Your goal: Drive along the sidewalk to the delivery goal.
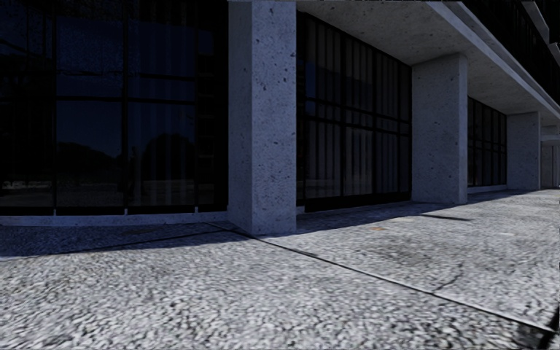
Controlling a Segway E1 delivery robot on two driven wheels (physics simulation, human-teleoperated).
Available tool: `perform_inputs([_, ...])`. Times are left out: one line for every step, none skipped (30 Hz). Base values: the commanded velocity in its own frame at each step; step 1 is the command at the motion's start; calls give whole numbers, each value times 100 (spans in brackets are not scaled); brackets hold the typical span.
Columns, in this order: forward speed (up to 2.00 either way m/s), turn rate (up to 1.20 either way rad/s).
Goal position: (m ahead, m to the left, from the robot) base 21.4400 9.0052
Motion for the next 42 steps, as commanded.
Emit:
perform_inputs([122,87])
perform_inputs([122,87])
perform_inputs([122,89])
perform_inputs([122,90])
perform_inputs([122,90])
perform_inputs([122,90])
perform_inputs([122,90])
perform_inputs([122,90])
perform_inputs([122,90])
perform_inputs([122,90])
perform_inputs([122,90])
perform_inputs([122,90])
perform_inputs([122,90])
perform_inputs([122,90])
perform_inputs([122,90])
perform_inputs([123,90])
perform_inputs([123,90])
perform_inputs([139,90])
perform_inputs([169,90])
perform_inputs([200,90])
perform_inputs([200,90])
perform_inputs([200,90])
perform_inputs([200,90])
perform_inputs([200,90])
perform_inputs([200,90])
perform_inputs([200,90])
perform_inputs([200,90])
perform_inputs([200,90])
perform_inputs([200,90])
perform_inputs([200,90])
perform_inputs([200,90])
perform_inputs([200,90])
perform_inputs([200,90])
perform_inputs([200,90])
perform_inputs([200,90])
perform_inputs([200,90])
perform_inputs([200,90])
perform_inputs([200,90])
perform_inputs([200,90])
perform_inputs([200,90])
perform_inputs([200,90])
perform_inputs([200,90])
